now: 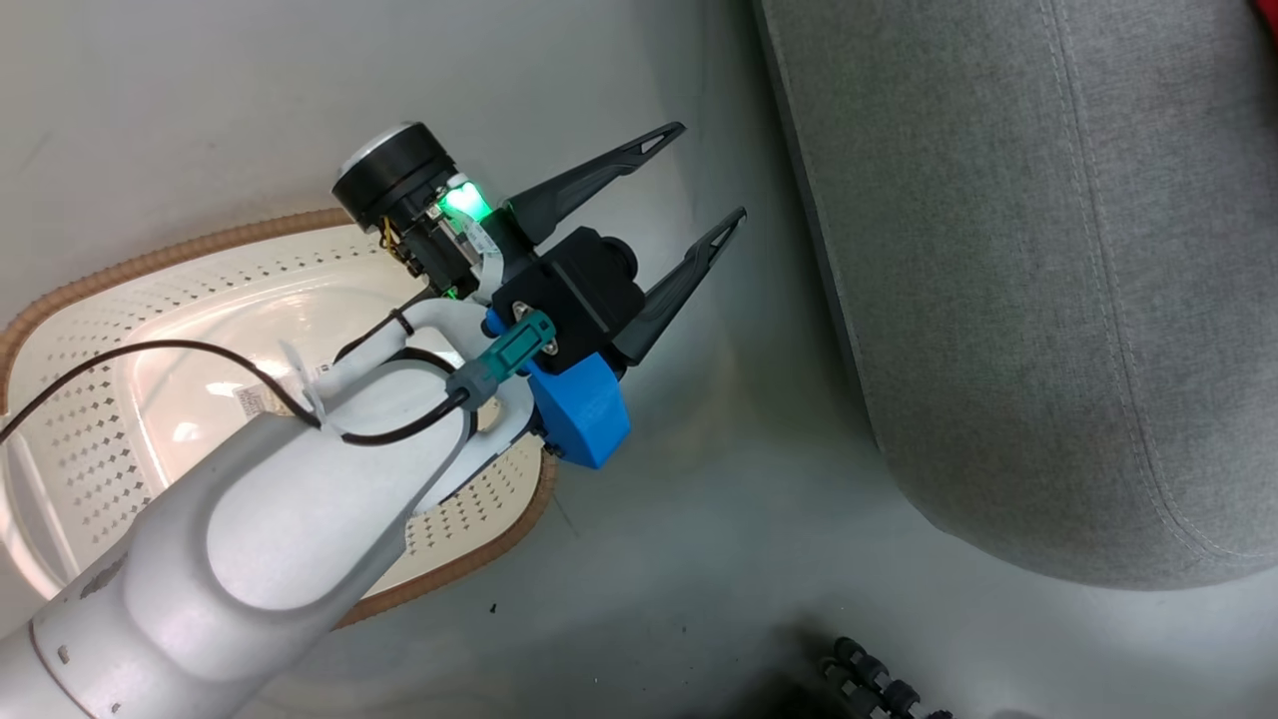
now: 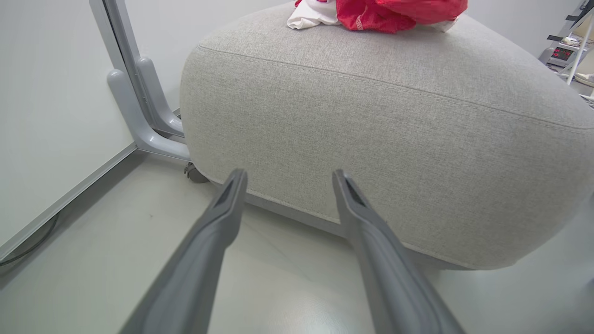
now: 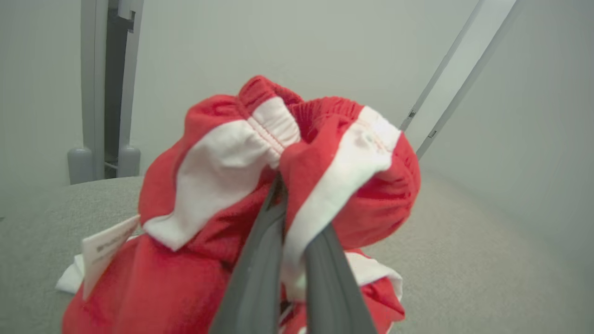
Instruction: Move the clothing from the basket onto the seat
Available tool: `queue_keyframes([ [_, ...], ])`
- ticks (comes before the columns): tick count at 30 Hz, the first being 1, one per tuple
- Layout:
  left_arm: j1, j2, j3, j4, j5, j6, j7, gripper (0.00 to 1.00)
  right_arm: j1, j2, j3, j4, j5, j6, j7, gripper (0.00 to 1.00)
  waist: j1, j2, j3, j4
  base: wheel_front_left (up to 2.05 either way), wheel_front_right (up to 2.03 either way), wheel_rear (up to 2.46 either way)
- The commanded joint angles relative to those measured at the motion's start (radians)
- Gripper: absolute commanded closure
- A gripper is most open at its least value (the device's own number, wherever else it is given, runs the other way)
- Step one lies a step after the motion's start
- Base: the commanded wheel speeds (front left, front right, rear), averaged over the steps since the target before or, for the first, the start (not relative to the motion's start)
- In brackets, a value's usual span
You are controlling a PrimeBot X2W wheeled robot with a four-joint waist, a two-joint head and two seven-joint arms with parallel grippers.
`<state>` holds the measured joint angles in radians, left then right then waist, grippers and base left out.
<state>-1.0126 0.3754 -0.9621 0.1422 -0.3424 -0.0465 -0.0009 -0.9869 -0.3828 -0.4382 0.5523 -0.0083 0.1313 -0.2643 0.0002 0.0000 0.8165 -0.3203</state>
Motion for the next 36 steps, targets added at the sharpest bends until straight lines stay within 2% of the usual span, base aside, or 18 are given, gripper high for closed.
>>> queue_keyframes([
  [1,0.005,0.009,0.000,-0.002,-0.004,0.005,-0.002,0.00,0.021,0.021,0.005,0.011,-0.017,-0.001,0.000,1.00,-0.0002,0.0000,-0.002,0.004,0.00,0.00,0.00],
  [8,0.020,0.013,-0.004,0.007,-0.013,0.012,-0.011,0.00,0.074,0.090,0.006,0.011,-0.062,-0.001,0.000,1.00,-0.0002,0.0000,-0.023,0.004,0.00,0.00,0.00],
  [10,0.023,0.009,-0.004,0.013,-0.016,0.015,-0.019,0.00,0.091,0.100,-0.003,-0.004,-0.071,-0.001,0.000,0.00,-0.0002,0.0000,-0.038,0.005,0.00,0.00,0.00],
  [17,0.058,-0.012,-0.001,0.048,-0.038,0.028,-0.066,0.00,0.217,0.140,-0.019,-0.099,-0.086,-0.001,0.000,0.00,-0.0002,0.0000,-0.129,0.011,0.00,0.00,0.00],
  [22,0.096,-0.034,0.006,0.092,-0.066,0.040,-0.118,0.00,0.333,0.144,0.002,-0.177,-0.097,-0.001,0.000,0.00,-0.0002,0.0000,-0.219,0.020,0.00,0.00,0.00],
  [24,0.112,-0.043,0.010,0.110,-0.078,0.045,-0.139,0.00,0.365,0.124,0.020,-0.199,-0.087,-0.001,0.000,0.00,-0.0002,0.0000,-0.255,0.026,0.00,0.00,0.00],
  [30,0.179,-0.062,0.051,0.173,-0.132,0.076,-0.217,0.00,0.434,0.097,0.126,-0.259,-0.062,-0.001,0.000,0.00,-0.0002,0.0000,-0.384,0.055,0.00,0.00,0.00],
  [36,0.256,-0.071,0.126,0.224,-0.184,0.115,-0.257,0.00,0.472,0.084,0.258,-0.280,-0.022,-0.001,0.000,0.00,-0.0002,0.0000,-0.503,0.115,0.00,0.00,0.00],
])
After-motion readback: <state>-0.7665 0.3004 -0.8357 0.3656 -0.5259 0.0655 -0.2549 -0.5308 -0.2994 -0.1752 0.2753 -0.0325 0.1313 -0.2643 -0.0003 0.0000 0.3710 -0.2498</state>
